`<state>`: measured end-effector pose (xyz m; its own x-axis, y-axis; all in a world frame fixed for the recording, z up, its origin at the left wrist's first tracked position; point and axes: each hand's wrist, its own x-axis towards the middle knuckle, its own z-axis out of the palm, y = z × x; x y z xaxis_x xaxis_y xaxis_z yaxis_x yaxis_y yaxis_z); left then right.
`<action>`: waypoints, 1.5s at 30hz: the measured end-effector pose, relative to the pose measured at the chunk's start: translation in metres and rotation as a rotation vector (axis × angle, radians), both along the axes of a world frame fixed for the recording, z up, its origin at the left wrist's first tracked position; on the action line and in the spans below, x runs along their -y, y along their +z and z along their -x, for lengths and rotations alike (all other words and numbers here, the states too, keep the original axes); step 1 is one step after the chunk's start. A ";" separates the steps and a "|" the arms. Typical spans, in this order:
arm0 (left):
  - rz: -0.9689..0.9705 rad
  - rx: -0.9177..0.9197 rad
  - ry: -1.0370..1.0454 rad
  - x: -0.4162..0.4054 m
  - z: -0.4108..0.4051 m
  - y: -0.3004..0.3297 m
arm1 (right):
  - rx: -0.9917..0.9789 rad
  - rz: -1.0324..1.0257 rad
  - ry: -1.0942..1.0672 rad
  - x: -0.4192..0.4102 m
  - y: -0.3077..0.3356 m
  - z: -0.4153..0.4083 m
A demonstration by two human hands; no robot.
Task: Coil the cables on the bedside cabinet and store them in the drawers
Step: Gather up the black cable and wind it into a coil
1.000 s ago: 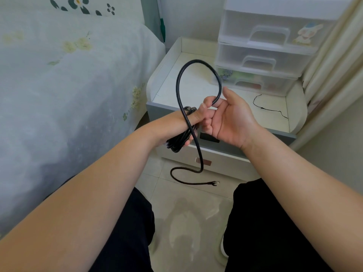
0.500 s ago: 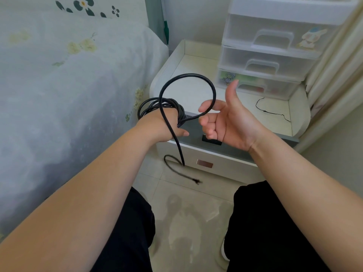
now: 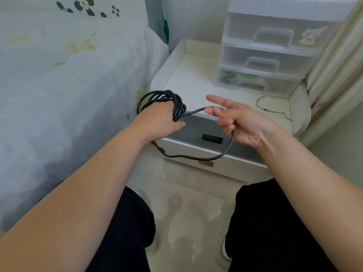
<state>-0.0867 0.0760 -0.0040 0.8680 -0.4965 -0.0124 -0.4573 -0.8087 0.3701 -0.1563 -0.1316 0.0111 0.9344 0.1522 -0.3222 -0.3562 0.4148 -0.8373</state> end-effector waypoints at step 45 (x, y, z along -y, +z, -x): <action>0.843 0.014 0.351 0.038 -0.008 0.006 | 0.129 0.533 0.357 -0.044 -0.023 0.015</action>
